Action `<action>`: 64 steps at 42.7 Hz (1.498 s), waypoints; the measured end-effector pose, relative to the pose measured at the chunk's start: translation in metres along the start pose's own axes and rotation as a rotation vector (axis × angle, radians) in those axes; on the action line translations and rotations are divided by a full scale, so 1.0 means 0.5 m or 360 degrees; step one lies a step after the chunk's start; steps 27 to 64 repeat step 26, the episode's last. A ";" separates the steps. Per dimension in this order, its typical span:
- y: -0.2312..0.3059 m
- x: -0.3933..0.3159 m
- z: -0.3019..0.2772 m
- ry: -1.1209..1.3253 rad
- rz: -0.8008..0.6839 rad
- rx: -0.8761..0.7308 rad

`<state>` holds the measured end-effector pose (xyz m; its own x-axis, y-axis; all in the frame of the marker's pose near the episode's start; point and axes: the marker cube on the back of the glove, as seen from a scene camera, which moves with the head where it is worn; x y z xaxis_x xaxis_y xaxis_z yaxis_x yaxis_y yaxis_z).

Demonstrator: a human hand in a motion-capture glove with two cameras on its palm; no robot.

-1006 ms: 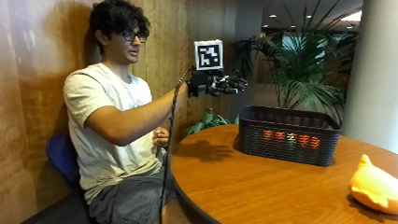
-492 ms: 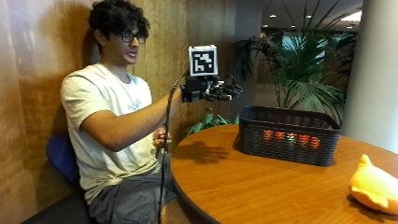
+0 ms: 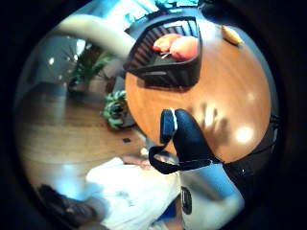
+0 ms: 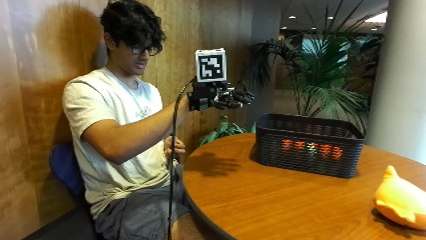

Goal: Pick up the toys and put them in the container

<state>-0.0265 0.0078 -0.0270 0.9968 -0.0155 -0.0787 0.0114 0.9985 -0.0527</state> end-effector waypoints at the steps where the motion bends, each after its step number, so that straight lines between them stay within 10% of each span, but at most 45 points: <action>1: 0.001 0.003 0.001 0.0027 -0.0011 0.0002; 64: 0.013 0.030 0.033 0.0182 -0.0015 0.0001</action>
